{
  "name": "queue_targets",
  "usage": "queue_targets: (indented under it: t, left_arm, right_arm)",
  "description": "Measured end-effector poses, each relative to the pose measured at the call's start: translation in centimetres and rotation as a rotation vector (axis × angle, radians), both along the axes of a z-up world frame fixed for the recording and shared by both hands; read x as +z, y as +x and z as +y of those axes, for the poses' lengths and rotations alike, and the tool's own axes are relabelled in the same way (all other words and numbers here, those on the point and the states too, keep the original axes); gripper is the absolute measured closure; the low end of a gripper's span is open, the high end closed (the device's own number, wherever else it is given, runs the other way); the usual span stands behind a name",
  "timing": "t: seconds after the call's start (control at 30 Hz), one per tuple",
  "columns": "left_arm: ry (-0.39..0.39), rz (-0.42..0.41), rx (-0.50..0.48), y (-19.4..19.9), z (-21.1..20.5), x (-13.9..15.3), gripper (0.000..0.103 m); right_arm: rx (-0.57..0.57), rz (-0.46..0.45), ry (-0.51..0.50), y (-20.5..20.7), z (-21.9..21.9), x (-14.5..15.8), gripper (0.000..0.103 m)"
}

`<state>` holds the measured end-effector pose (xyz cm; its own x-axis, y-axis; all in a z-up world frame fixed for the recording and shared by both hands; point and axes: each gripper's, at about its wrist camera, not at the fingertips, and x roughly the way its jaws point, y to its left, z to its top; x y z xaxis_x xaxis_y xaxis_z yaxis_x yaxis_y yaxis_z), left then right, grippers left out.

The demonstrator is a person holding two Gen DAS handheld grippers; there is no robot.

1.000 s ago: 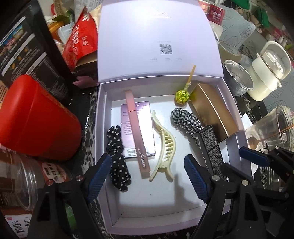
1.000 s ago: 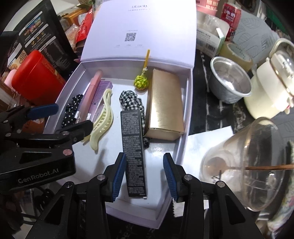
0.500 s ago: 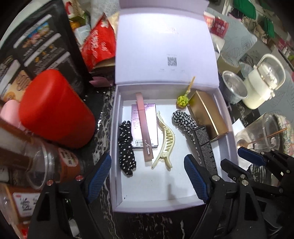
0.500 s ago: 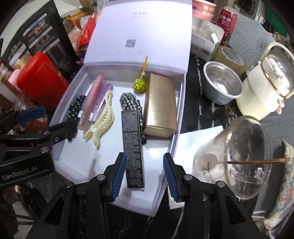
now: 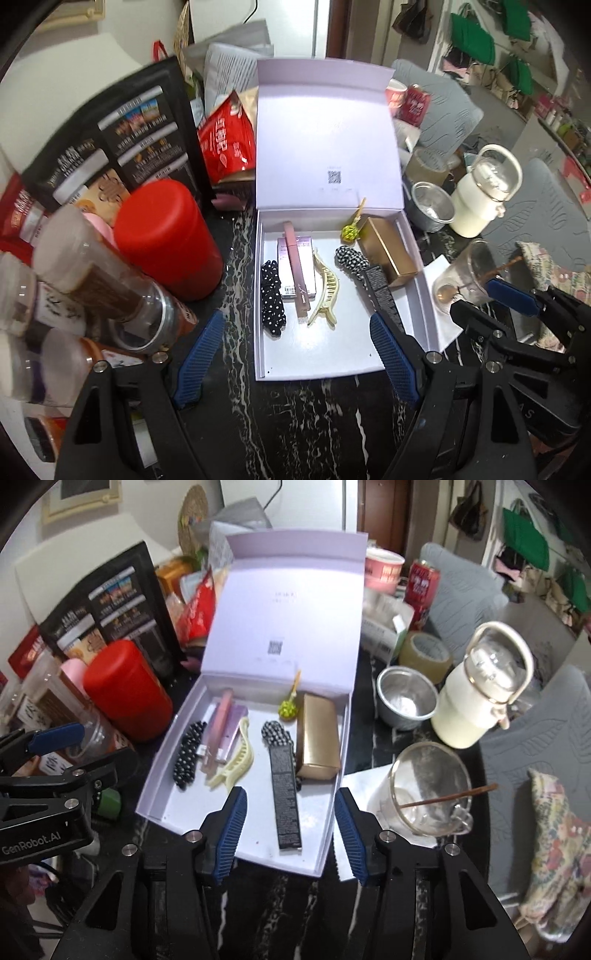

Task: Organize rigid objects
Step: 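Withdraw both tools up and away from the lavender box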

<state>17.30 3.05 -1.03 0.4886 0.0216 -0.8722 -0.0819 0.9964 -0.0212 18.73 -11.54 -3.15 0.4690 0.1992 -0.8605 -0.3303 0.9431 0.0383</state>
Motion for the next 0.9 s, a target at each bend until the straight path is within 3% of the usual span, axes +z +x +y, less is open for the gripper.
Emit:
queue_targets:
  t: [0.13, 0.2, 0.53, 0.9]
  left_arm:
    - [0.017, -0.03, 0.0, -1.7, 0.2, 1.5, 0.018]
    - [0.017, -0.045, 0.01, -2.7, 0.4, 2.2, 0.002]
    - [0.034, -0.094, 0.013, -7.4, 0.0, 5.0, 0.002]
    - [0.052, -0.142, -0.015, -12.9, -1.7, 6.8, 0.002]
  right_arm:
    - [0.015, -0.063, -0.014, -2.1, 0.4, 2.3, 0.043]
    - [0.013, -0.094, -0.014, -3.1, 0.5, 3.3, 0.043]
    - [-0.01, -0.158, 0.021, -7.8, -0.2, 6.6, 0.038]
    - [-0.043, -0.182, 0.029, -13.2, -1.5, 8.0, 0.036]
